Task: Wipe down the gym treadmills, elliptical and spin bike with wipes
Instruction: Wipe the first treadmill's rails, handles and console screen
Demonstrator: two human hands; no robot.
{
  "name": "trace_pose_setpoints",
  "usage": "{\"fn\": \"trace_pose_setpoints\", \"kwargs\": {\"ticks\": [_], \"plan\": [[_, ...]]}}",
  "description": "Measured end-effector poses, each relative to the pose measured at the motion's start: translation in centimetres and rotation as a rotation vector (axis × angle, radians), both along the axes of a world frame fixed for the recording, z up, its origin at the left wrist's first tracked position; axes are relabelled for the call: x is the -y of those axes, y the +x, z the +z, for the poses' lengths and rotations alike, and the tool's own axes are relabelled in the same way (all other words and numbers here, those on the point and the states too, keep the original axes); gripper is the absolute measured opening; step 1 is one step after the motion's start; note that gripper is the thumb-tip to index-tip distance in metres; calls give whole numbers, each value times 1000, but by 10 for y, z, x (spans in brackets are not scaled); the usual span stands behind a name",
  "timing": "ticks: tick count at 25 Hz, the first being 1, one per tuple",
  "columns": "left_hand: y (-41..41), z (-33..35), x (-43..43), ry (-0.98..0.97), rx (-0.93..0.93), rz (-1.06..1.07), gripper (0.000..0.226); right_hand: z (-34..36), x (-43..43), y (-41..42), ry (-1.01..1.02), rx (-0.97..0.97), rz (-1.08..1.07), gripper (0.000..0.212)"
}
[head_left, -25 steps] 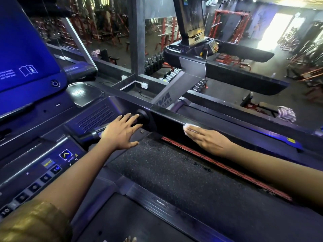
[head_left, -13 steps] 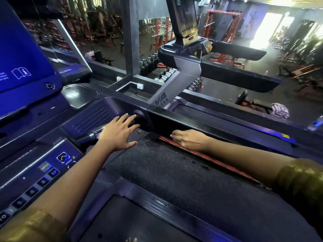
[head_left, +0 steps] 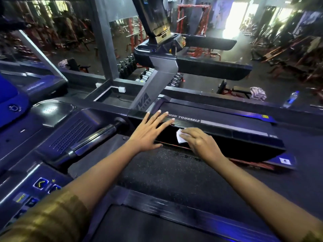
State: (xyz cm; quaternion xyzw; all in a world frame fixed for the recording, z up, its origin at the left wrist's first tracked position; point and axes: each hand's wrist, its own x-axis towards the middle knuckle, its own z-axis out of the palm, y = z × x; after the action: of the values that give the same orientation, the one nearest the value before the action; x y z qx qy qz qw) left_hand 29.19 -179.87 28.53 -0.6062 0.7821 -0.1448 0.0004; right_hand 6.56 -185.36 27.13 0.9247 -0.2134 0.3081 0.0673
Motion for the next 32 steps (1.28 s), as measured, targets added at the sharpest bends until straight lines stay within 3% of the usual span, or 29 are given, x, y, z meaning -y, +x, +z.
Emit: {"fn": "trace_pose_setpoints", "kwargs": {"ticks": [7,11,14,15,16,18,23,25,28,30,32], "plan": [[17,7,42,142,86,-130,113,-54,-76,21,1156,1101,-931,20],[21,3,47,143,82,-151,117,-46,-68,70,1564,1848,-781,27],[22,4,47,147,98,-161,121,-22,-54,91,1604,2046,-689,15],[21,4,47,141,101,-164,121,-11,-50,91,1679,2203,-661,21],[21,4,47,134,103,-167,121,-7,-51,97,1731,2181,-665,23],[20,2,47,114,100,-173,120,-3,-46,98,1621,2209,-590,18],[21,1,46,101,69,-180,119,22,-54,101,1372,2119,-553,34],[21,1,46,102,63,-184,118,11,-57,85,1220,2146,-644,35],[21,3,47,113,57,-190,118,-11,-41,65,913,2159,-991,22],[21,4,48,133,54,-190,118,-19,-32,70,791,2171,-975,14],[21,4,48,133,56,-190,119,-22,-34,92,793,2129,-946,17]]}}
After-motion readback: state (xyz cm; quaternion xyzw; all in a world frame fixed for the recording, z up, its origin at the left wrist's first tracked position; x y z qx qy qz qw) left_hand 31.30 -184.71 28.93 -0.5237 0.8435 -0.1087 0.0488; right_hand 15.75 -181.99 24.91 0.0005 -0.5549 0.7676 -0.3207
